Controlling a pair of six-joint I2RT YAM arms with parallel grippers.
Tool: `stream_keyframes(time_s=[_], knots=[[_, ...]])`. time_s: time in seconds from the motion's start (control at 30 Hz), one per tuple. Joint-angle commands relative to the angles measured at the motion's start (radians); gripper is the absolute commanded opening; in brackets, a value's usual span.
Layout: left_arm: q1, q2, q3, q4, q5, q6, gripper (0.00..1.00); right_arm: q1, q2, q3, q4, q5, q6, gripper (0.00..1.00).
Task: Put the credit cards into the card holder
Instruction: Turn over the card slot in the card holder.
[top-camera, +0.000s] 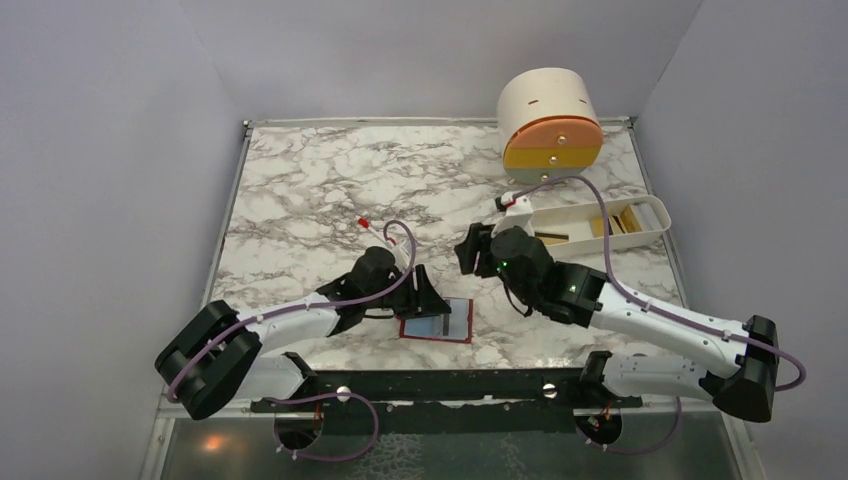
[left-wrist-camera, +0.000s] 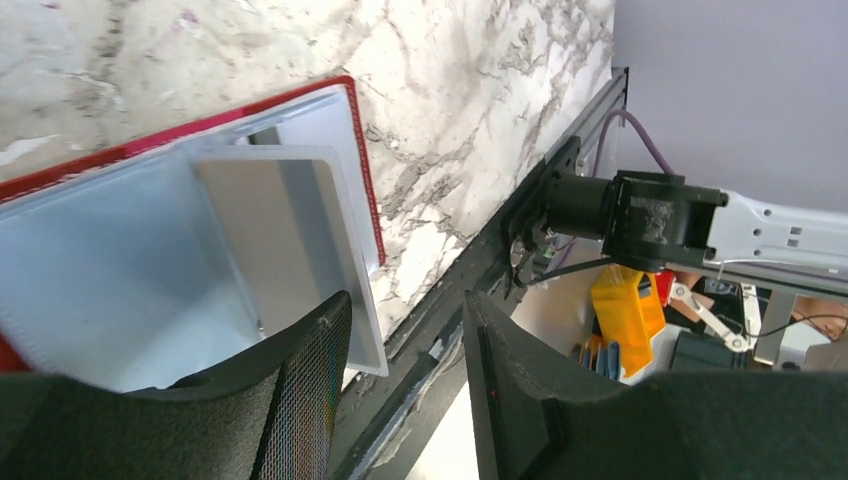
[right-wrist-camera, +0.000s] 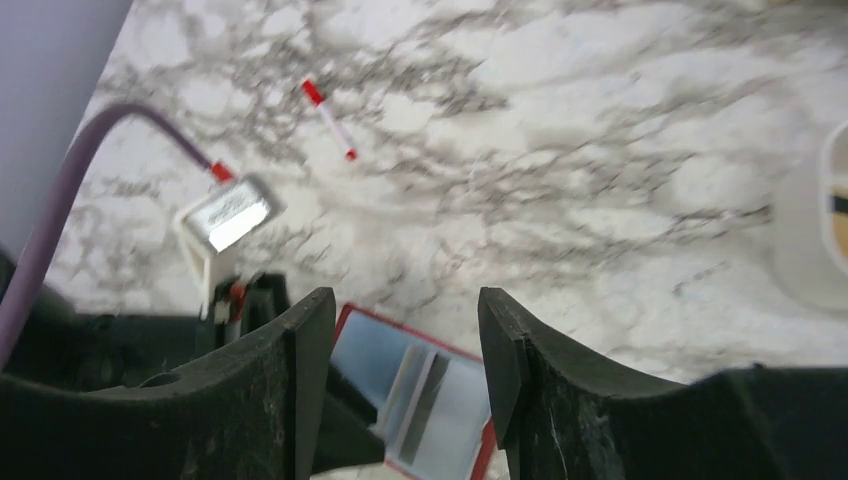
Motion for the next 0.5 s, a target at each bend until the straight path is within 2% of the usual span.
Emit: stream_keyframes(time_s=[0.0,0.13,0.33,0.47], knots=[[-0.048,0.06,0.04,0.061,-0.001,-0.001,0.48,-0.139,-0.001,0.059,-0.068,0.056,-0.204,0.56],[-0.07,0.101,0.059,0.067,0.005,0.019,0.49,-0.293,0.03,0.091,-0.055,-0.004,-0.319,0.56],[-0.072,0.074,0.052,0.054,-0.001,0.052,0.54,-0.544,0.132,0.158,-0.073,-0.146,-0.452,0.56],[-0.072,0.031,0.077,-0.073,-0.055,0.11,0.6,-0.68,0.225,0.237,-0.127,-0.141,-0.526,0.57]])
